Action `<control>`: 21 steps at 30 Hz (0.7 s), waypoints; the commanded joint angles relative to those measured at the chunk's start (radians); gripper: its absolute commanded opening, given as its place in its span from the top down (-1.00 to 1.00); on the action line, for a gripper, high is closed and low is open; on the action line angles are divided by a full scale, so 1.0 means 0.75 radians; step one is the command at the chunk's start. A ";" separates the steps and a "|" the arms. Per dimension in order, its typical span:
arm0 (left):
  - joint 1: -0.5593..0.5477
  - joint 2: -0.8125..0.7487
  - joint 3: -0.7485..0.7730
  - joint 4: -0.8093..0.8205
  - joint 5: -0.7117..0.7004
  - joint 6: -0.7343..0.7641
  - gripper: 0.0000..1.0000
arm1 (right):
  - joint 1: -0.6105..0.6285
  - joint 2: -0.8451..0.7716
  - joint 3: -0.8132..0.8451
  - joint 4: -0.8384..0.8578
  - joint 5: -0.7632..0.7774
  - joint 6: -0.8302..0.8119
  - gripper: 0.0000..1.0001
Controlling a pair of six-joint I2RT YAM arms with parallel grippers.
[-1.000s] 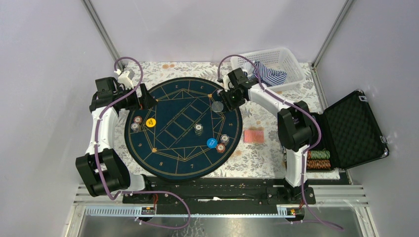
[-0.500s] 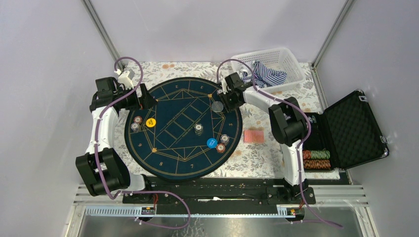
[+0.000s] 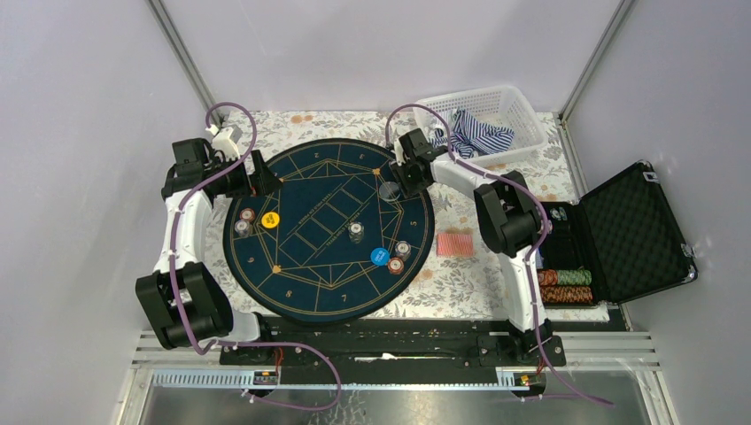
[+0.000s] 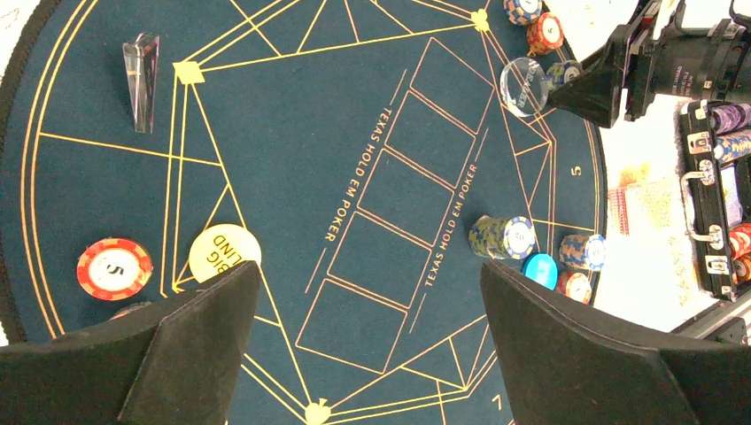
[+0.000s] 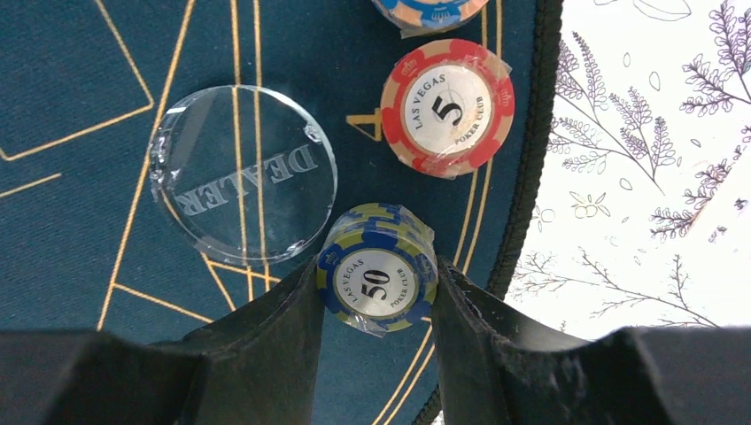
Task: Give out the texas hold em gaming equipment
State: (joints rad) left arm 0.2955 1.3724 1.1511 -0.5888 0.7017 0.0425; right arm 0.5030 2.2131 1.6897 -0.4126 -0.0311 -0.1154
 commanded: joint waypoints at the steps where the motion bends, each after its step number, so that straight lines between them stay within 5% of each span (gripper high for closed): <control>1: -0.002 0.011 0.022 0.047 0.038 -0.010 -0.98 | -0.001 0.033 0.076 0.020 0.067 -0.008 0.06; 10: -0.001 0.015 0.016 0.047 0.030 -0.004 -0.98 | -0.002 0.046 0.097 0.003 0.090 -0.021 -0.17; 21: -0.003 0.010 0.023 0.047 0.027 -0.003 -0.98 | 0.000 -0.223 0.005 -0.036 -0.119 -0.041 -0.77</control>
State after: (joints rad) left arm 0.2955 1.3804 1.1511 -0.5888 0.7010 0.0425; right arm 0.5011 2.2074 1.7096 -0.4320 -0.0319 -0.1337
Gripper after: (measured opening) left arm 0.988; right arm 0.843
